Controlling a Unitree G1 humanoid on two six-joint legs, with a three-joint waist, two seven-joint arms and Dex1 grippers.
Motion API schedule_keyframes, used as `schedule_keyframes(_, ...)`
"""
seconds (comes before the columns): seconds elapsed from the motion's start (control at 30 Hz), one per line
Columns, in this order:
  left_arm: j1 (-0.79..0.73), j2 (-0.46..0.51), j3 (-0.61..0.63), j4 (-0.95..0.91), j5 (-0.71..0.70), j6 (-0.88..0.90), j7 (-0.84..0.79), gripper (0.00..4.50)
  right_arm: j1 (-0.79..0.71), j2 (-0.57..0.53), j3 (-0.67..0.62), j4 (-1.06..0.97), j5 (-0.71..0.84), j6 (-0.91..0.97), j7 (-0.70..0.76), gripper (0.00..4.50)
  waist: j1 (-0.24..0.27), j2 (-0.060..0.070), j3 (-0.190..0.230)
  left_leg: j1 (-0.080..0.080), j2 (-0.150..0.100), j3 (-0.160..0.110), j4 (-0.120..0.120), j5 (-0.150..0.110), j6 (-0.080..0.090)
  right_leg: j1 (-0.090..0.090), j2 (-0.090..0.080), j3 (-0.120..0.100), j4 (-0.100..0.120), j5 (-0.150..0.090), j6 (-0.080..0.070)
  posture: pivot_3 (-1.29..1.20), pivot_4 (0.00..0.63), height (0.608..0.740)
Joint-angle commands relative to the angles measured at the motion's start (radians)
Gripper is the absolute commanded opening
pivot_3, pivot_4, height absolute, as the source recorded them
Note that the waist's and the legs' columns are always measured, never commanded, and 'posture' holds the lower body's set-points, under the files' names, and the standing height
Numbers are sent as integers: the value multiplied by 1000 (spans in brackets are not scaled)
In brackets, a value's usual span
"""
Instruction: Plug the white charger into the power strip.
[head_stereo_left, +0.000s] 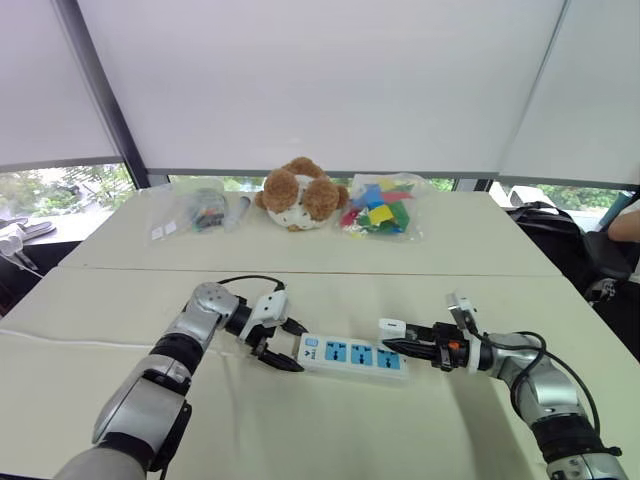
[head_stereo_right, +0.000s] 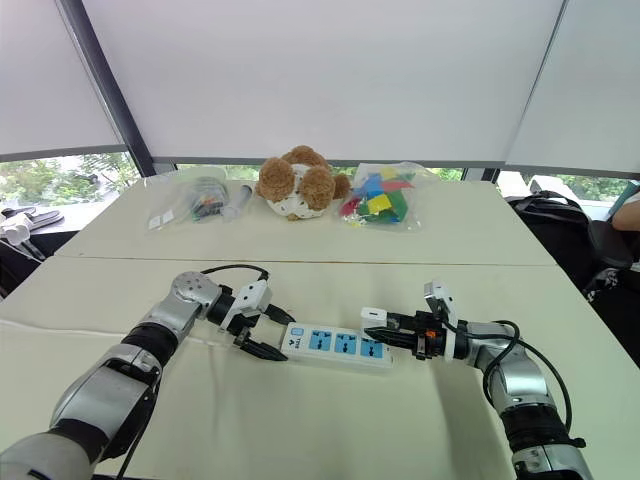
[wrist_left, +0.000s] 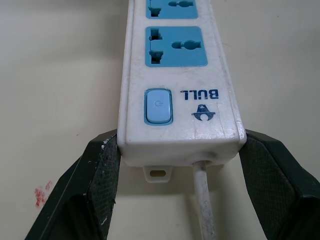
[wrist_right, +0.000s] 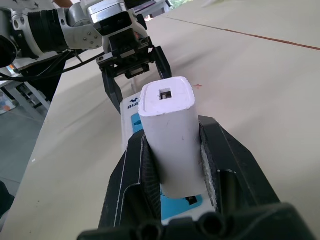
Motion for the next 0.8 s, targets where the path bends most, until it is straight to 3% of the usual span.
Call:
schedule_keyframes(0.03, 39, 27, -77, 27, 50, 8, -42, 2915, 11, 10, 26, 25, -22, -2, 5, 714, 0, -1, 0, 0, 0, 0, 0, 0, 0, 0, 0, 0, 0, 0, 0, 0, 150, 739)
schedule_keyframes(0.8, 58, 13, -72, 6, 44, 16, -42, 2915, -6, 10, 58, 211, -88, -125, 43, 714, -2, -5, -3, 0, 1, 0, -1, 0, 0, 0, 1, 0, 0, -1, -1, 0, 150, 739)
